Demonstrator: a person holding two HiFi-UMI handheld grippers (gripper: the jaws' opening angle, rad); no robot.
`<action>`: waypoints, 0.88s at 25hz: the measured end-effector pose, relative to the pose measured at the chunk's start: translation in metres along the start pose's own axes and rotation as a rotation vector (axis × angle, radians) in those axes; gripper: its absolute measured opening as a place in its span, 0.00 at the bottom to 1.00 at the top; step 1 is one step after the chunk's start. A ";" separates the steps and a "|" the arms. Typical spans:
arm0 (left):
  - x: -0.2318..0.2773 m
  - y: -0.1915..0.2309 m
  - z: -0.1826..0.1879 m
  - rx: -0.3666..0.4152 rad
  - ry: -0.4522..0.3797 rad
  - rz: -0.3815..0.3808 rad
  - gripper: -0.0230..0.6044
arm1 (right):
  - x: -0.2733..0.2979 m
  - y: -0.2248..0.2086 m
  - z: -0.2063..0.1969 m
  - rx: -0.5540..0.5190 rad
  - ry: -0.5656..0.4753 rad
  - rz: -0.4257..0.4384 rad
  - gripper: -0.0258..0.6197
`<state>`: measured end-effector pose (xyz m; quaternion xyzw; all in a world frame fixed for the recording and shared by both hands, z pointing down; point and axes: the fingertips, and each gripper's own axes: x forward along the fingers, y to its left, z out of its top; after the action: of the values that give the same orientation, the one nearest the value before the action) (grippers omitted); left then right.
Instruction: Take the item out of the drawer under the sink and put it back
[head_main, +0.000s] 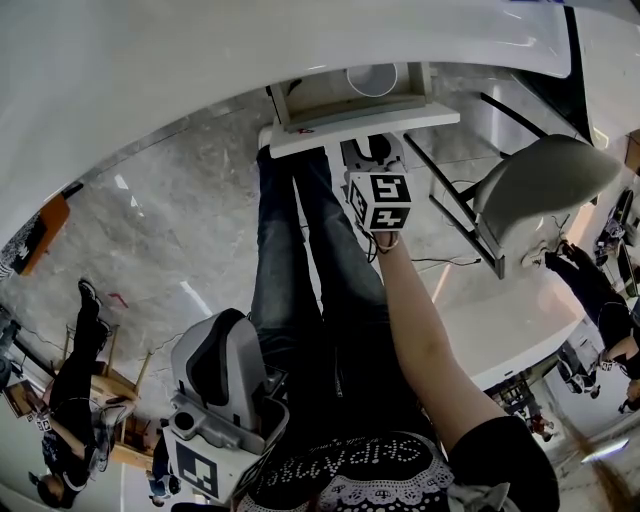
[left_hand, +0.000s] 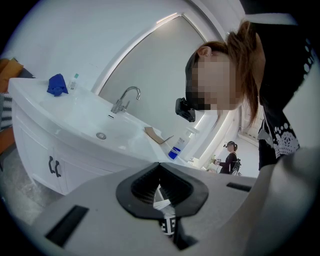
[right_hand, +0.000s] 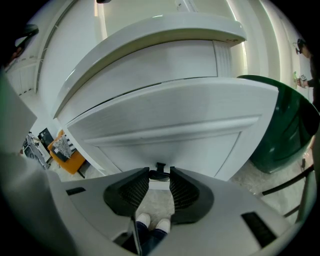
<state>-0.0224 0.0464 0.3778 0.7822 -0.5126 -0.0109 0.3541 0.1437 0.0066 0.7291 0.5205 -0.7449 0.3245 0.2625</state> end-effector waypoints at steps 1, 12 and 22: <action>0.001 0.001 0.000 0.000 0.001 0.002 0.04 | 0.000 0.000 0.000 -0.003 0.001 0.001 0.25; 0.001 0.004 0.002 0.002 0.000 -0.006 0.04 | 0.002 0.000 -0.001 -0.006 0.006 0.001 0.25; 0.003 0.003 0.003 -0.015 -0.002 -0.013 0.04 | 0.004 0.000 -0.001 -0.021 0.035 0.007 0.26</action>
<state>-0.0249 0.0413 0.3782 0.7829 -0.5076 -0.0180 0.3593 0.1426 0.0054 0.7325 0.5094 -0.7453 0.3268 0.2798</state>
